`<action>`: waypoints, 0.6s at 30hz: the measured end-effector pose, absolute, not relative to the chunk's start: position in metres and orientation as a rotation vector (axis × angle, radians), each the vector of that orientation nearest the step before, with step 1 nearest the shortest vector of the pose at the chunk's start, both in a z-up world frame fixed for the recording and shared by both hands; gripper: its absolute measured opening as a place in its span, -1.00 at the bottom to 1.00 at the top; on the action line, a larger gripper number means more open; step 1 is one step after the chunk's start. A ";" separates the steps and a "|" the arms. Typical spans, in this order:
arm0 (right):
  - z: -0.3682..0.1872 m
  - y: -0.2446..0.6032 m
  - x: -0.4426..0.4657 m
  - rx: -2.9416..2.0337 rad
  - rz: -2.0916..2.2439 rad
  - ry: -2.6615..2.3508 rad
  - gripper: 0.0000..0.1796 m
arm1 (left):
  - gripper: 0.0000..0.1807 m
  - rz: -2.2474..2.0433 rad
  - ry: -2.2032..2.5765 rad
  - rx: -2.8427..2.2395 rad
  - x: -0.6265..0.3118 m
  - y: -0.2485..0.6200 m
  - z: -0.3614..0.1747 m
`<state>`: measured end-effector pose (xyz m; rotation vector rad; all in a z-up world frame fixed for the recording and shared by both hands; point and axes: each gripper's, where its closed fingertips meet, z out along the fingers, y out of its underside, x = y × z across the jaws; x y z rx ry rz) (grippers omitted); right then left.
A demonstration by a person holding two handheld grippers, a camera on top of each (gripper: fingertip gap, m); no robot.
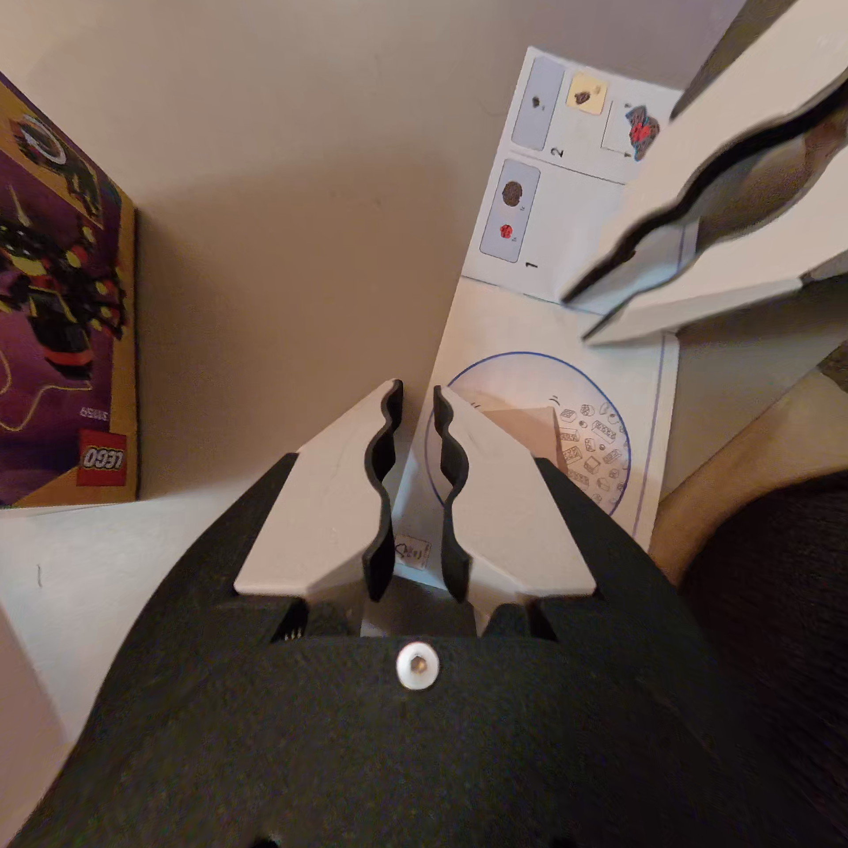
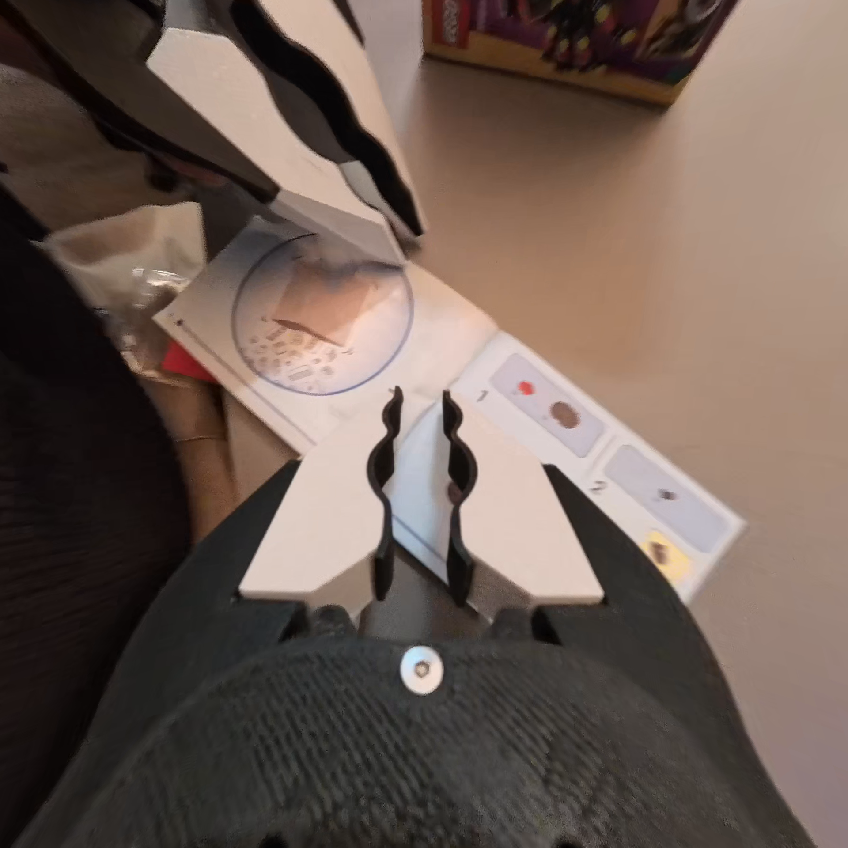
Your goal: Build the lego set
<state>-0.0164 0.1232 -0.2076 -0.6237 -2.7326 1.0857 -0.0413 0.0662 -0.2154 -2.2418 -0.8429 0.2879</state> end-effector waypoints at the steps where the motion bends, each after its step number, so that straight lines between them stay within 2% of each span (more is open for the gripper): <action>1: -0.204 0.126 -0.023 -0.590 1.060 -2.678 -0.81 | -0.87 0.305 -0.836 -2.244 -0.043 0.066 -0.215; 7: -0.206 0.134 -0.028 -0.576 1.104 -2.681 -0.69 | -0.88 0.373 -0.802 -2.182 -0.050 0.065 -0.201; 13: -0.210 0.123 -0.022 -0.543 1.102 -2.713 -0.65 | -0.87 0.463 -0.797 -2.134 -0.061 0.050 -0.189; 18: -0.216 0.115 -0.027 -0.584 1.057 -2.687 -0.65 | -0.87 0.375 -0.868 -2.048 -0.066 0.044 -0.182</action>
